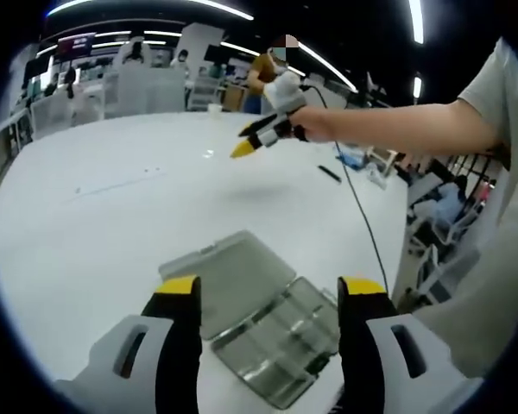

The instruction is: Insert the divider into the dual guide fixture by aligning both edges with the guide slots and pushing it downward to the bottom, including one-sided entry, uneven engagement, binding, and posture correction.

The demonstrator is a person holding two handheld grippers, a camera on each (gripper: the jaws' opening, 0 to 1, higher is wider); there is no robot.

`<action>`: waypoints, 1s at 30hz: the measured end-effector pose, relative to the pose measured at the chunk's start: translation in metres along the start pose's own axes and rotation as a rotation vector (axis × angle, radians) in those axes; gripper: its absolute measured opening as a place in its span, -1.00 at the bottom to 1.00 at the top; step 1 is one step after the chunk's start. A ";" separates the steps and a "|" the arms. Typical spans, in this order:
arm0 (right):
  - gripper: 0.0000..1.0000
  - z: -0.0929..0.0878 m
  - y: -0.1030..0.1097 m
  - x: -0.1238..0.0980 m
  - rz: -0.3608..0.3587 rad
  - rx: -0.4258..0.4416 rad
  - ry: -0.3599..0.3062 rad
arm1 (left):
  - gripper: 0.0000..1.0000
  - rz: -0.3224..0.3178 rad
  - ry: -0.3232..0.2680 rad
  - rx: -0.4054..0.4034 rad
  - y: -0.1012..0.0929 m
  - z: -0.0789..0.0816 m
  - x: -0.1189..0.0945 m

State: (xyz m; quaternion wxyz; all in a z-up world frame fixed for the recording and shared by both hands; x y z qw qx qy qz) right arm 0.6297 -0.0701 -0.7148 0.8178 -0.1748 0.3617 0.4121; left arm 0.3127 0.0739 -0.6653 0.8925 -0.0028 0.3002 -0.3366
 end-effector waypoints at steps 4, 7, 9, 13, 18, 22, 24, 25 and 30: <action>0.42 0.003 -0.005 0.008 -0.003 0.002 0.007 | 0.24 0.006 -0.005 -0.005 0.001 0.000 -0.001; 0.42 0.004 -0.009 0.015 -0.009 0.000 0.014 | 0.24 0.009 -0.006 -0.007 0.002 0.000 -0.002; 0.41 0.005 -0.011 0.018 -0.010 0.010 0.017 | 0.24 0.011 -0.007 -0.009 0.003 -0.001 -0.002; 0.40 0.007 -0.020 0.026 -0.015 0.026 0.020 | 0.24 0.012 -0.013 -0.008 0.002 0.001 -0.003; 0.38 0.011 -0.034 0.036 -0.031 0.039 0.018 | 0.24 0.009 -0.016 -0.009 0.003 0.001 -0.003; 0.37 0.011 -0.039 0.043 -0.037 0.053 0.025 | 0.24 0.010 -0.018 -0.011 0.005 0.000 -0.003; 0.36 0.013 -0.042 0.045 -0.039 0.059 0.025 | 0.24 0.011 -0.018 -0.013 0.006 0.000 -0.003; 0.36 0.012 -0.042 0.047 -0.041 0.059 0.027 | 0.24 0.011 -0.016 -0.012 0.006 0.000 -0.003; 0.33 0.015 -0.049 0.054 -0.045 0.050 0.031 | 0.24 0.014 -0.015 -0.017 0.008 0.000 -0.003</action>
Point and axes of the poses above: the point that each gripper's makers call its tool centre point, and the gripper's own axes: x roughly forward along the fingers, y roughly to its left, z roughly out of its top, the point moved 1 cm from there along -x, roughly backward along the fingers, and after that the axes turned 7 degrees about x, right-handed, at the moved point
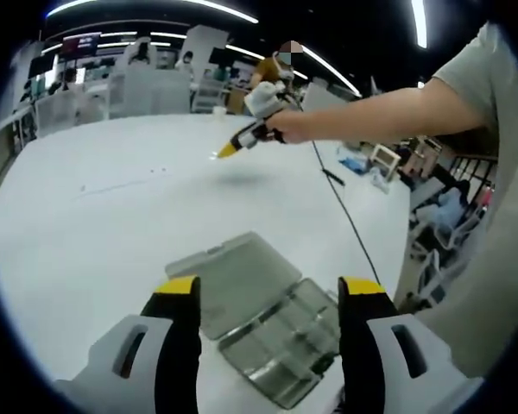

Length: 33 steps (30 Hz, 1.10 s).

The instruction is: Insert the divider into the dual guide fixture by aligning both edges with the guide slots and pushing it downward to the bottom, including one-sided entry, uneven engagement, binding, and posture correction.

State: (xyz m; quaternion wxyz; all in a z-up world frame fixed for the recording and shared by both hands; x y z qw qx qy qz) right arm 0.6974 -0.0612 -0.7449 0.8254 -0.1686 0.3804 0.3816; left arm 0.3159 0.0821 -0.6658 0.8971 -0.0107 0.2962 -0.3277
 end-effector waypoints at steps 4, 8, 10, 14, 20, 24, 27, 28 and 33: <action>0.31 -0.001 -0.004 0.008 0.001 0.011 0.003 | 0.24 0.002 0.002 -0.003 0.002 0.000 0.001; 0.27 -0.002 -0.012 0.016 0.007 0.018 0.013 | 0.24 0.002 0.002 -0.007 0.004 -0.001 0.002; 0.24 -0.001 -0.016 0.019 0.008 0.025 0.013 | 0.23 0.001 0.000 -0.005 0.005 -0.001 0.003; 0.21 0.001 -0.026 0.030 0.015 0.027 0.024 | 0.22 0.004 -0.008 -0.005 0.008 0.000 0.004; 0.16 -0.003 -0.027 0.039 0.028 0.025 0.036 | 0.22 -0.003 -0.009 -0.002 0.008 0.001 0.007; 0.14 -0.007 -0.033 0.045 0.027 0.023 0.052 | 0.22 -0.005 -0.006 -0.001 0.008 0.001 0.008; 0.12 -0.008 -0.039 0.046 0.026 0.028 0.059 | 0.22 -0.005 -0.005 -0.002 0.009 0.002 0.009; 0.11 -0.009 -0.039 0.047 0.027 0.029 0.060 | 0.22 -0.005 -0.005 -0.001 0.010 0.002 0.010; 0.05 -0.013 -0.051 0.053 0.030 0.049 0.074 | 0.22 -0.004 -0.008 -0.004 0.013 0.005 0.012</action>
Point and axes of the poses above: the point that each gripper's makers call its tool centre point, and the gripper's own axes: x roughly forward along the fingers, y roughly to its left, z roughly out of its top, the point moved 1 cm from there along -x, roughly backward along the fingers, and after that the axes turned 7 degrees about x, right-handed, at the moved point
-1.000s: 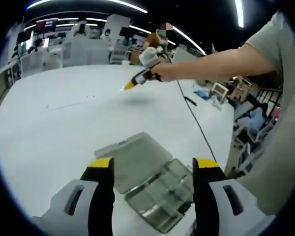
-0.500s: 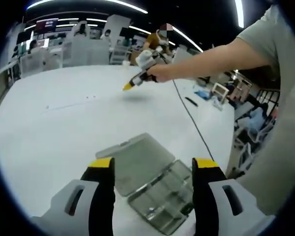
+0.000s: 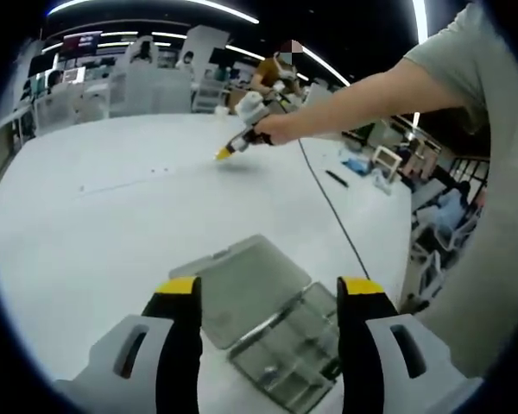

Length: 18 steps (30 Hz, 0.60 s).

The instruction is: Insert the divider into the dual guide fixture by aligning both edges with the guide slots and pushing it downward to the bottom, including one-sided entry, uneven engagement, binding, and posture correction.

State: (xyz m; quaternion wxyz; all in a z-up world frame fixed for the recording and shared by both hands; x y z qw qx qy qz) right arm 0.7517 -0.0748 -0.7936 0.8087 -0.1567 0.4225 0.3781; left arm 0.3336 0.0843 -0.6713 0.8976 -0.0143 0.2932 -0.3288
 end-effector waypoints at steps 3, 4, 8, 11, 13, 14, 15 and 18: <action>0.03 0.000 -0.003 0.001 -0.005 0.003 0.005 | 0.22 0.000 -0.002 0.001 0.000 0.001 0.001; 0.04 0.000 0.001 -0.001 -0.005 0.005 0.002 | 0.22 -0.001 -0.001 0.002 0.000 0.001 0.001; 0.02 0.000 -0.004 0.002 -0.007 0.016 0.001 | 0.22 0.001 0.001 0.001 0.002 0.001 0.002; 0.02 -0.003 -0.006 0.009 -0.006 0.025 0.009 | 0.22 0.001 0.004 0.002 0.002 0.000 0.003; 0.02 -0.005 -0.007 0.013 -0.006 0.027 0.013 | 0.22 0.004 0.003 -0.002 0.004 0.000 0.003; 0.02 -0.007 -0.006 0.015 -0.003 0.029 0.018 | 0.22 0.005 0.002 -0.003 0.004 0.000 0.003; 0.02 -0.006 -0.006 0.015 0.001 0.033 0.018 | 0.22 0.007 0.002 -0.004 0.004 -0.001 0.003; 0.02 -0.003 -0.008 0.017 -0.009 0.024 0.010 | 0.22 0.005 0.010 -0.005 0.004 -0.003 0.003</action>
Point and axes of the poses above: the point that each gripper's makers call its tool centre point, and the gripper's own axes: x roughly forward along the fingers, y roughly to its left, z roughly out of its top, the point moved 1 cm from there along -x, roughly backward along the fingers, and after that the axes turned 7 degrees about x, right-handed, at the moved point
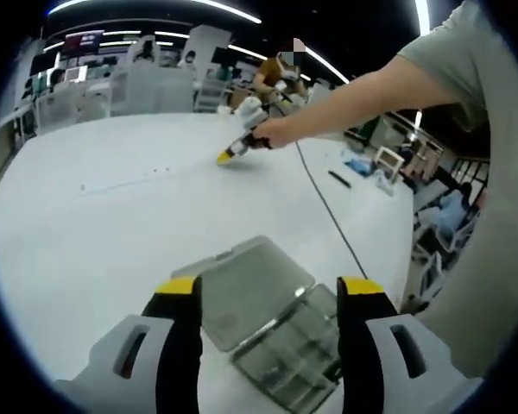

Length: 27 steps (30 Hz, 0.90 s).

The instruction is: Insert the divider into the dual guide fixture by aligning both edges with the guide slots and pushing it downward to the bottom, including one-sided entry, uneven engagement, binding, and posture correction.

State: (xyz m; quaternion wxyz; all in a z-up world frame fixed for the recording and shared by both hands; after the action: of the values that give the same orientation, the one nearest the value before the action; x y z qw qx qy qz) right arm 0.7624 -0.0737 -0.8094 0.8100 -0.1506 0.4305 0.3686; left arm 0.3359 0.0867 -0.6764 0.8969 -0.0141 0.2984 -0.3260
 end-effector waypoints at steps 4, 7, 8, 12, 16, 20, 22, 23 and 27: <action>0.01 0.001 -0.005 0.005 0.001 -0.011 0.001 | 0.22 0.006 0.002 -0.007 0.004 -0.002 -0.001; 0.02 0.006 -0.007 0.003 -0.003 -0.005 -0.013 | 0.22 0.009 -0.001 -0.008 0.007 -0.003 -0.002; 0.03 0.006 -0.006 0.004 -0.004 -0.005 -0.006 | 0.22 0.010 0.001 -0.009 0.007 -0.003 -0.002; -0.02 0.007 -0.009 0.009 -0.003 -0.019 -0.001 | 0.21 0.013 0.001 -0.011 0.008 -0.003 -0.002; -0.03 0.009 -0.012 0.011 -0.005 -0.019 0.006 | 0.21 0.015 0.006 -0.015 0.008 -0.004 -0.002; -0.07 0.015 -0.022 0.016 -0.008 -0.016 0.015 | 0.21 0.015 0.008 -0.017 0.008 -0.004 -0.002; -0.11 0.017 -0.020 0.013 -0.008 -0.018 0.016 | 0.21 0.016 0.006 -0.020 0.008 -0.004 -0.002; -0.14 0.017 -0.019 0.013 -0.007 -0.020 0.016 | 0.21 0.016 0.004 -0.021 0.008 -0.004 -0.001; -0.27 0.014 -0.014 0.013 0.002 -0.031 0.021 | 0.21 0.016 0.005 -0.018 0.007 -0.003 -0.002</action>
State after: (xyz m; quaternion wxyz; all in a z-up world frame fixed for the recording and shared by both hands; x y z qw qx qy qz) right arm 0.7855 -0.0699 -0.8125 0.8028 -0.1664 0.4333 0.3744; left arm 0.3373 0.0942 -0.6801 0.8987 -0.0189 0.3035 -0.3161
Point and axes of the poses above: the point that each gripper's makers call its tool centre point, and the gripper's own axes: x roughly forward along the fingers, y roughly to its left, z roughly out of its top, the point moved 1 cm from there along -x, roughly backward along the fingers, and after that the axes turned 7 degrees about x, right-handed, at the moved point
